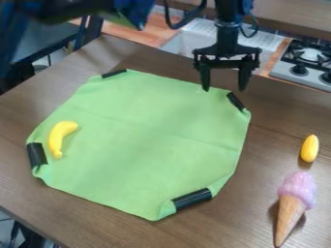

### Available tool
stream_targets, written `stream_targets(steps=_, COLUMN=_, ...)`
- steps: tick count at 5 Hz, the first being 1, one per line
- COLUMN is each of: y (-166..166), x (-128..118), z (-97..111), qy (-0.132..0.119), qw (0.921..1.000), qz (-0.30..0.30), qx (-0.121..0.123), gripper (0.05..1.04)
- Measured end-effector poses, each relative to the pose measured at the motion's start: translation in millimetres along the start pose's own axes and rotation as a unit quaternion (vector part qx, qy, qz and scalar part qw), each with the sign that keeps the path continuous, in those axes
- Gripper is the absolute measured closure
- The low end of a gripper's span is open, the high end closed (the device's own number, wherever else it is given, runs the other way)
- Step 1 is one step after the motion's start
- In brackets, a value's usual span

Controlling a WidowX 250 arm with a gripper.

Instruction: Fold the cloth from top right to bottom left

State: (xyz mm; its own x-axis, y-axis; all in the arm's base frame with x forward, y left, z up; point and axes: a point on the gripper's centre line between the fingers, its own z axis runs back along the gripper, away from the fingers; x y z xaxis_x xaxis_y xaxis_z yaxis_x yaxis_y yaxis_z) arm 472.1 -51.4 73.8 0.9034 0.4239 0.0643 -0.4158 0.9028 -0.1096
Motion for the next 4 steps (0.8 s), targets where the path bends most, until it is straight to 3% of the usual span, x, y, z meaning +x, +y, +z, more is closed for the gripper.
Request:
stream_targets(steps=1, y=-3, x=-1, z=-16, qy=0.025, qw=0.9996, qz=0.012, qx=0.008, gripper=0.083)
stream_targets(steps=3, y=-20, x=1, z=-27, qy=0.025, qw=0.9997, qz=-0.003, qx=0.006, gripper=0.083)
stream_targets(steps=4, y=-25, x=3, z=-33, qy=0.026, qw=0.9996, qz=-0.008, qx=0.011, gripper=0.133)
